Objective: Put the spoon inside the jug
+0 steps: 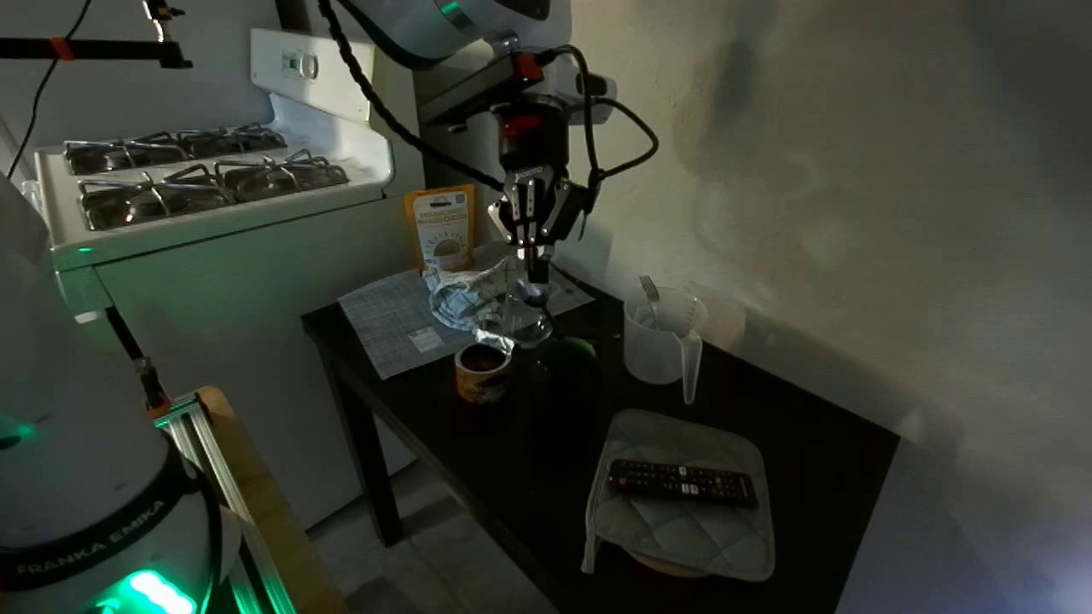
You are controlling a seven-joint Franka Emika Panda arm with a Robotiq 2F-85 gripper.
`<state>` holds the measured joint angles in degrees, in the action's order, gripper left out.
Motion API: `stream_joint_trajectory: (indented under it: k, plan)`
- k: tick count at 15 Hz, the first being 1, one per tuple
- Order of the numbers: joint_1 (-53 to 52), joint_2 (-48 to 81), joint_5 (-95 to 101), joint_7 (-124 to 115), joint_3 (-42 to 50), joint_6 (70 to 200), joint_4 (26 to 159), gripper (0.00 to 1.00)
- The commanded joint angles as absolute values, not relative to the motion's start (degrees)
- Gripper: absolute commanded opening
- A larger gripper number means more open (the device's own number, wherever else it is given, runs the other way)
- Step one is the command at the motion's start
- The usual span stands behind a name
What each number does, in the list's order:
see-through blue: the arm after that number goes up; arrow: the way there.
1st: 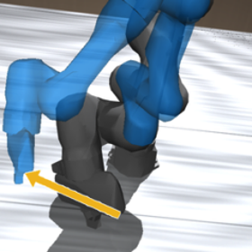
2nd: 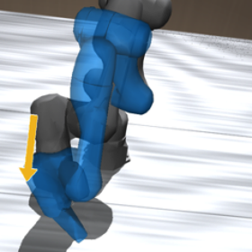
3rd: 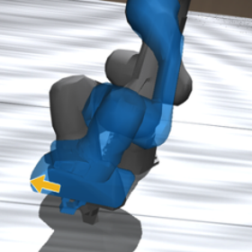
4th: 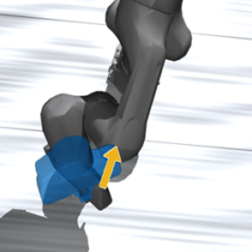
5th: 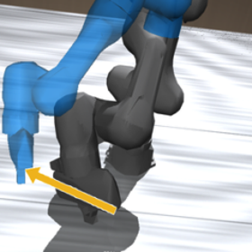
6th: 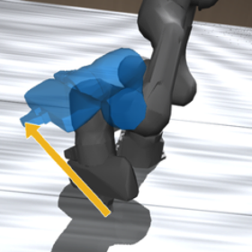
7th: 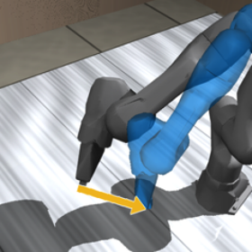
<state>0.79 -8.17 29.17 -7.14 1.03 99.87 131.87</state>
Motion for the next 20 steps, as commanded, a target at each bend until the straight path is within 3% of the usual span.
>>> stream_joint_trajectory:
  k: [1,12,20]
  plan:
    - [2.8,-8.4,33.2,-6.8,1.9,98.5,128.7,0.01]
    - [4.3,-1.0,44.7,19.9,4.8,111.1,117.9,0.01]
    - [3.1,0.8,46.7,19.8,3.2,111.2,117.5,0.01]
